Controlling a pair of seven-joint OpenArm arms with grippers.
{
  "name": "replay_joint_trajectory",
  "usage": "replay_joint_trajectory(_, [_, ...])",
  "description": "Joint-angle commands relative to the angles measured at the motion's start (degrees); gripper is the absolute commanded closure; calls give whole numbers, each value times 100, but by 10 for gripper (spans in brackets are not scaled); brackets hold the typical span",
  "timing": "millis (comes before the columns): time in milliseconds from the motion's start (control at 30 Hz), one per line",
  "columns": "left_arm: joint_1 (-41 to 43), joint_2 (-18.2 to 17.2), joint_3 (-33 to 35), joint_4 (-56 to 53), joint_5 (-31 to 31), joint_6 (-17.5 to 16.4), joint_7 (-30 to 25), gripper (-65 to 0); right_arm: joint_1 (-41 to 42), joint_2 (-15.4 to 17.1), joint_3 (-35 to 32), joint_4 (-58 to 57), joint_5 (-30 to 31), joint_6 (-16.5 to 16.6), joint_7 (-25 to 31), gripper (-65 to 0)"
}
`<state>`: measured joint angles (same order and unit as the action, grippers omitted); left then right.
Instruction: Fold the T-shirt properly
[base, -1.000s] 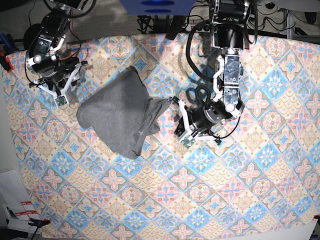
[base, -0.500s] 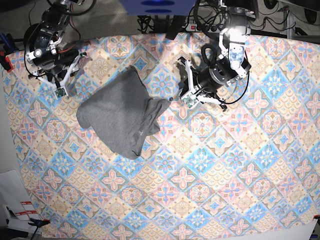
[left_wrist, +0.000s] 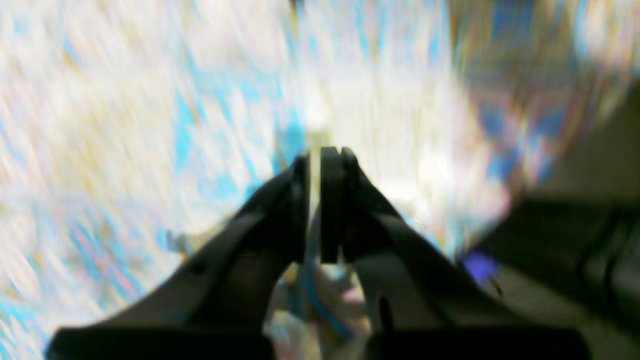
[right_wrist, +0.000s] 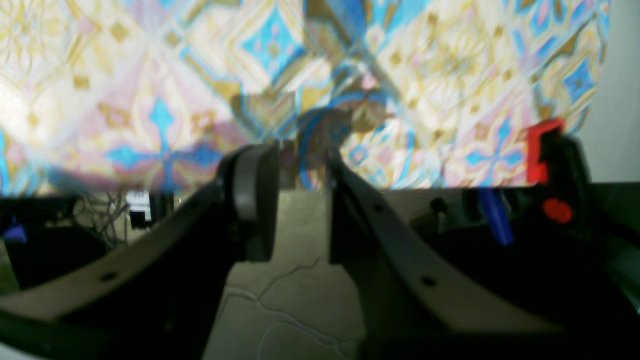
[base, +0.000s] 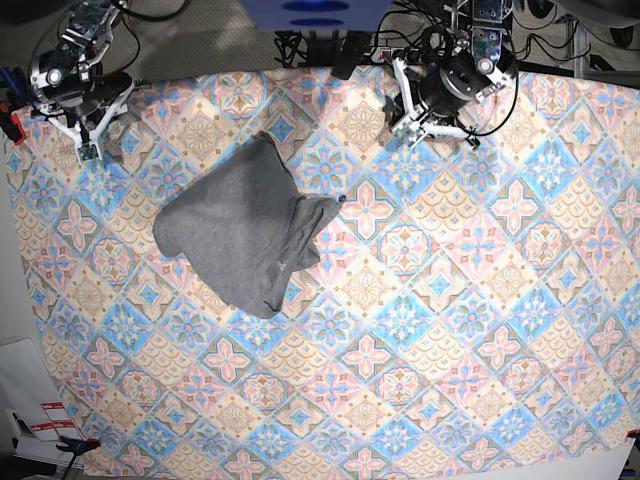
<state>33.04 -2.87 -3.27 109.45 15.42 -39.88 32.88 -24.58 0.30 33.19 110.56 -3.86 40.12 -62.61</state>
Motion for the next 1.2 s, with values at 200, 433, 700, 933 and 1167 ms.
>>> replay_joint_trajectory(200, [762,28,-152,101,177,-12,-787,-35,-333,-34,510,87,-14,-12,32,-7])
replay_joint_trajectory(433, [1193,37,-434,-162,142,-12,-972,-35,-606,-104,668,60,-14,-12,41,-7])
replay_joint_trajectory(700, [1272,37,-583,-954,185,-12,-1007,-35,-834,-113,668,-72,-14,-12,41,-7])
replay_joint_trajectory(933, [1237,19,-592,-2044,212,-12,-1798,-35,-834,-201,641,-1012,-427,-12,446,-7])
replay_joint_trajectory(1167, [1044,28,-592,-2773,203,-12,-1833,-35,-799,-702,677,-1848,-1500,-12,1492,-7])
